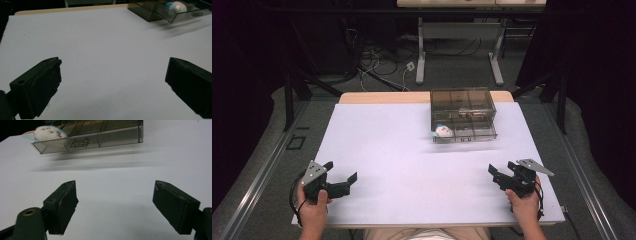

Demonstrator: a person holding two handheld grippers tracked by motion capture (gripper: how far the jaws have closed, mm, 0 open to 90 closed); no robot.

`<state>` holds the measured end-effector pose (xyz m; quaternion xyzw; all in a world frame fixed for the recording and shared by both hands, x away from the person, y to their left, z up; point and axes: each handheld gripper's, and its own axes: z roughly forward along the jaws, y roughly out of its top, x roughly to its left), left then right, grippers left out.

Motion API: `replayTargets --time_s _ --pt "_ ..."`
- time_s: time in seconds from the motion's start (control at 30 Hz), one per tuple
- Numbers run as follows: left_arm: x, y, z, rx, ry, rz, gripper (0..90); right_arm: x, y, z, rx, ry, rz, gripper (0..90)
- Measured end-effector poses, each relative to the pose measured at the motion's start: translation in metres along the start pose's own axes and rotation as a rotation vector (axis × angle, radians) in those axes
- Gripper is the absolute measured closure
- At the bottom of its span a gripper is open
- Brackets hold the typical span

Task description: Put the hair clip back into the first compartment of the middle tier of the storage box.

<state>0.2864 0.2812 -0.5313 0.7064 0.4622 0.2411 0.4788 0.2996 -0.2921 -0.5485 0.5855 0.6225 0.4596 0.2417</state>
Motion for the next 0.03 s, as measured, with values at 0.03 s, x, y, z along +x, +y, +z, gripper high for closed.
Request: replayTargets --time_s 0.03 --pt "0.0 0.0 0.0 0.0 0.0 0.0 0.4 -0.0002 0.0001 -0.0003 0.0 0.0 0.0 19.2"
